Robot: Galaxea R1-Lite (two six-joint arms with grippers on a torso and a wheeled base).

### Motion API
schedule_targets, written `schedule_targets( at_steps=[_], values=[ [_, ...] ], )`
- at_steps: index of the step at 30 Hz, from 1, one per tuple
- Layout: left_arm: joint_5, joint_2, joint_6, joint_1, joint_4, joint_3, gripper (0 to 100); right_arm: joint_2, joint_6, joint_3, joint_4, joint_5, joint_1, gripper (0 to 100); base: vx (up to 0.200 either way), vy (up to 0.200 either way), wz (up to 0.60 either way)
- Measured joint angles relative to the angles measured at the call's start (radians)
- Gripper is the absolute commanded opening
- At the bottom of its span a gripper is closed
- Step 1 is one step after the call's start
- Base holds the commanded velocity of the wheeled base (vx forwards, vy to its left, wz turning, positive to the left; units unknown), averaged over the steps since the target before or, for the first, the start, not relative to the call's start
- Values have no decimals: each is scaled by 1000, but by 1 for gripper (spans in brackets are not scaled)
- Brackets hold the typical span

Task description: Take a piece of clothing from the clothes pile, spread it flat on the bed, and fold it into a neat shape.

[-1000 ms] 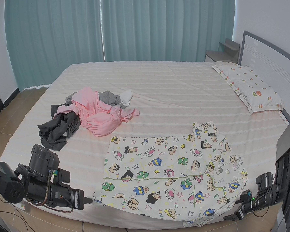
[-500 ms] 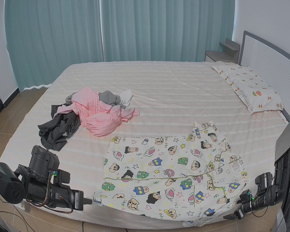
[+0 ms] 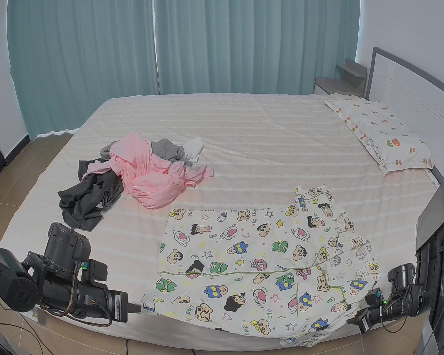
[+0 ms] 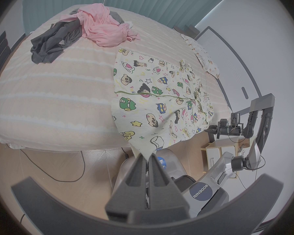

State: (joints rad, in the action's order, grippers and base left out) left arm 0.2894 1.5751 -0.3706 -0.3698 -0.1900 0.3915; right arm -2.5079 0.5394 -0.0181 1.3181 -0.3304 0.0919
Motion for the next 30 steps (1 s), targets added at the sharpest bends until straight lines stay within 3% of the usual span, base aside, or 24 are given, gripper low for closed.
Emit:
schedule_targets(
  at_steps=[11,15,27,30],
  values=[
    [-1,0,3,0,3,-3,0,5,1,0,-8,19,13,0,0,0,0],
    [-1,0,2,0,4,-7,0,23,8,0,-30,1,50,0,0,0,0],
    [-1,2,3,0,5,-12,0,149,106,1,-189,-286,211,0,0,0,0],
    [-2,4,3,0,5,-13,0,167,118,1,-188,-311,239,0,0,0,0]
  ],
)
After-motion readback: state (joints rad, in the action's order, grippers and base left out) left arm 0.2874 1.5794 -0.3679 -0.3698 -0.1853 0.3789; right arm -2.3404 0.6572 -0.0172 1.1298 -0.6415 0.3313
